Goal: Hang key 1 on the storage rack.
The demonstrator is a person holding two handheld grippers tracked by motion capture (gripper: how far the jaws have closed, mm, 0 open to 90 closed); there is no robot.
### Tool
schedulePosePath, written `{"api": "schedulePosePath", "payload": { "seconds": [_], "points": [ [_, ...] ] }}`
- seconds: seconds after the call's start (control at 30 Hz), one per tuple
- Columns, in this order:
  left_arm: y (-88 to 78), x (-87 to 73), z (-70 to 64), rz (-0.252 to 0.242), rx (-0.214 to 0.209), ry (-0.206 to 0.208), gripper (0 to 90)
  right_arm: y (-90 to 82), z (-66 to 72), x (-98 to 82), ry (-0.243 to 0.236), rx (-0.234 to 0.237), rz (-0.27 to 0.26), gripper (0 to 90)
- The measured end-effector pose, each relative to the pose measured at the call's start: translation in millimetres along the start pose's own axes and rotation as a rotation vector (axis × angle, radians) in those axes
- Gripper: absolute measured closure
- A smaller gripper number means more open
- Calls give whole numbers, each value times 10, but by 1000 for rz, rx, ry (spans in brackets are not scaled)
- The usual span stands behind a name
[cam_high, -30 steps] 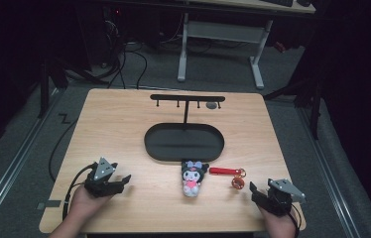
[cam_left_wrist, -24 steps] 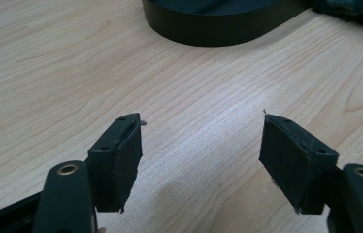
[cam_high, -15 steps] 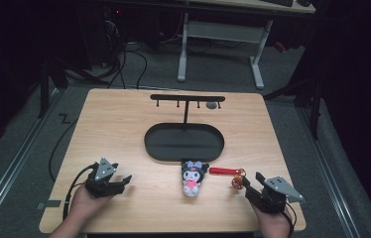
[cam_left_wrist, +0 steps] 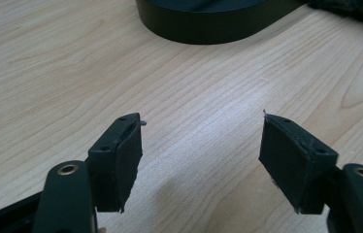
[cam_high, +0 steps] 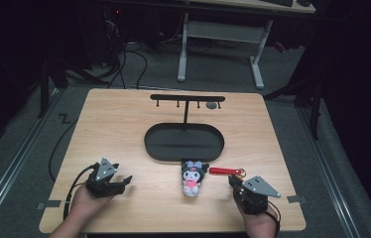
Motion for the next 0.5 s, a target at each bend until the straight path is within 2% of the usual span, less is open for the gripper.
{"api": "schedulePosePath", "payload": {
  "seconds": [0.13, 0.2, 0.27, 0.33, 0.5],
  "points": [
    [-8, 0, 3, -5, 1, -3, 321, 55, 41, -80, -6, 9, 61, 837],
    [-14, -1, 7, -5, 1, -4, 321, 53, 28, -119, -9, 8, 75, 834],
    [-17, -3, 12, -4, 2, -6, 321, 35, -9, -148, -4, -15, 94, 831],
    [-20, -2, 17, -5, 1, -9, 321, 2, -87, -179, 3, -39, 105, 829],
    [-14, -2, 12, -3, -3, -5, 321, -107, -361, -256, 73, -103, 116, 829]
  ]
}}
Point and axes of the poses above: each handheld gripper's, and its own axes: y roughly forward along the jaws, x roughly out of its top, z roughly to its left, the point moved 2 cm from there along y, roughly forward along the jaws, and after that the axes turned 10 degrees about -z, right-handed, at the moved point
